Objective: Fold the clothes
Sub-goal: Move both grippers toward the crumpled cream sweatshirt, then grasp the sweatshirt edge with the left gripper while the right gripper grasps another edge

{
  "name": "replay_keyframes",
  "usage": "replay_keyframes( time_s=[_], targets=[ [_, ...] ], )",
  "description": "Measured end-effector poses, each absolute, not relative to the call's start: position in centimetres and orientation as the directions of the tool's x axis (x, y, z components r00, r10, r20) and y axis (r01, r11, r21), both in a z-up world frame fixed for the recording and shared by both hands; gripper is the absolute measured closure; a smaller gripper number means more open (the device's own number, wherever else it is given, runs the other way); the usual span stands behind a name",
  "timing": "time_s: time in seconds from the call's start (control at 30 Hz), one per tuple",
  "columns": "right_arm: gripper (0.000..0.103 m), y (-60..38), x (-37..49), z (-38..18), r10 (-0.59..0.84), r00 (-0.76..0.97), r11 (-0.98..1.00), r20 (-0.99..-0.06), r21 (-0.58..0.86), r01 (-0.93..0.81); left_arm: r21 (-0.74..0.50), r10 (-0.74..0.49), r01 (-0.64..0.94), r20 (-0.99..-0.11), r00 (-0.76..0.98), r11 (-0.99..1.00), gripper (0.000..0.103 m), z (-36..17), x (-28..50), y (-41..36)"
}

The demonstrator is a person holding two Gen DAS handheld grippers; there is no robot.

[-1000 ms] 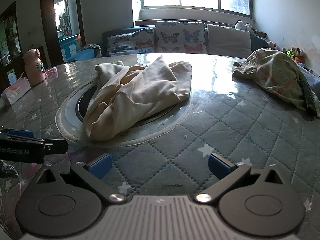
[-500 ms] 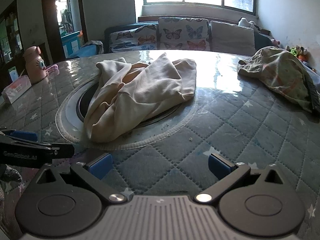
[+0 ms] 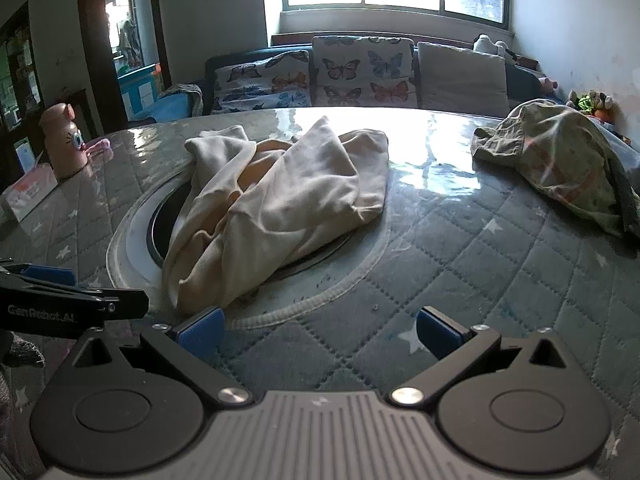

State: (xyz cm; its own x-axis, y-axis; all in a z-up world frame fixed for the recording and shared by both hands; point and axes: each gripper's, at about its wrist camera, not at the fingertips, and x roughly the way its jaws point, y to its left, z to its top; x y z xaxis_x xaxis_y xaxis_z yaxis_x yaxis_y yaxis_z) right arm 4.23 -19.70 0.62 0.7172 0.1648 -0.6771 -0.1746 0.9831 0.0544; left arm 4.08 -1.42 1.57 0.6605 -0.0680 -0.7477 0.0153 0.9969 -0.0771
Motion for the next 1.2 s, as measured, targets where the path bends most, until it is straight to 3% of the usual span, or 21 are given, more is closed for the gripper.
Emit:
replay_keyframes(
  time_s=[0.43, 0.83, 1.0, 1.2],
  targets=[
    [0.0, -18.9, 6.0, 1.8, 0.168, 0.712, 0.982, -0.682, 0.054, -0.18, -0.069, -0.061, 0.016, -0.726, 0.685, 0.997, 0.0, 3.4, 5.9, -0.5],
    [0.004, -19.1, 11.1, 2.8, 0.151, 0.717, 0.986, -0.68, 0.051, -0.158, -0.036, -0.059, 0.047, -0.691, 0.72, 0.998, 0.001, 5.6, 12.5, -1.5],
    [0.009, -19.5, 13.2, 2.8, 0.152, 0.716, 0.986, -0.682, 0.056, -0.155, -0.036, -0.074, 0.068, -0.695, 0.716, 0.997, 0.006, 5.6, 15.1, -2.4],
    [0.012, -19.7, 14.5, 2.5, 0.154, 0.708, 0.986, -0.689, 0.066, -0.151, -0.043, -0.095, 0.093, -0.727, 0.68, 0.995, 0.024, 4.1, 17.6, -3.4]
  ],
)
